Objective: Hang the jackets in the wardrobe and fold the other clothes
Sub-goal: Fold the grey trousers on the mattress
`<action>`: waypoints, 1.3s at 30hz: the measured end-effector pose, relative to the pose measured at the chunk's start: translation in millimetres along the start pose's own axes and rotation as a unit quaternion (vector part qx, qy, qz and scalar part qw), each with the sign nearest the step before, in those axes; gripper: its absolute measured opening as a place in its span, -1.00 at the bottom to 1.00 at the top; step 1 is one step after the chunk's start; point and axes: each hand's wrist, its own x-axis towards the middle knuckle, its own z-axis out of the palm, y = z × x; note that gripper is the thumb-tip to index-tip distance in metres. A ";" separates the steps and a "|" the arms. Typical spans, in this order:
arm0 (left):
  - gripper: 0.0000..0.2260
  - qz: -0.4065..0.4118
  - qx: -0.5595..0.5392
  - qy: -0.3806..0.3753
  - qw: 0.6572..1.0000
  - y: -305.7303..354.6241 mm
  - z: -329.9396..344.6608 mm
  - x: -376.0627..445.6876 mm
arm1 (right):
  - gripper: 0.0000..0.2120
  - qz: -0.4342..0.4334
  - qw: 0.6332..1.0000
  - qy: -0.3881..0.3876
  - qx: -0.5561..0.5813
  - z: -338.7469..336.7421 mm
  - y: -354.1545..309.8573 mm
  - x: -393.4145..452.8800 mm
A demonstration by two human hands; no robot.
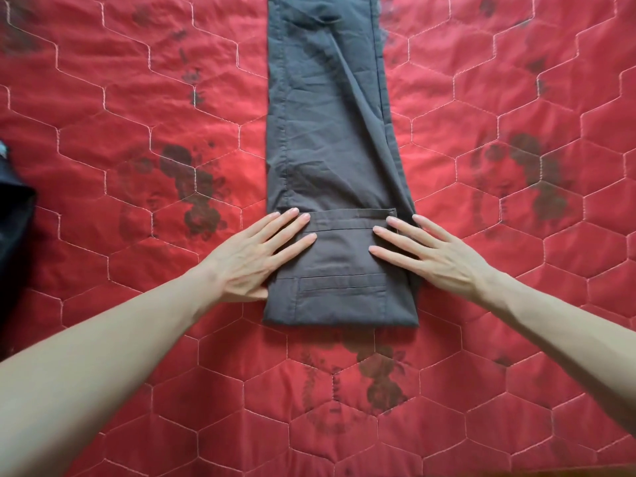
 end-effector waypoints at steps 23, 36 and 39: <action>-0.68 -0.389 -0.595 0.044 0.702 72.1 -36.0 -19.4 | -0.23 0.265 0.831 0.030 0.488 -48.0 -75.1 -17.4; -0.68 -0.406 -0.721 0.189 0.528 58.5 -40.7 -6.9 | -0.85 0.502 0.543 0.328 0.588 -62.5 -52.7 71.6; -0.63 -0.419 -0.665 0.208 0.583 51.6 -30.1 -2.5 | -0.67 0.543 0.464 0.328 0.618 -37.1 -36.6 83.9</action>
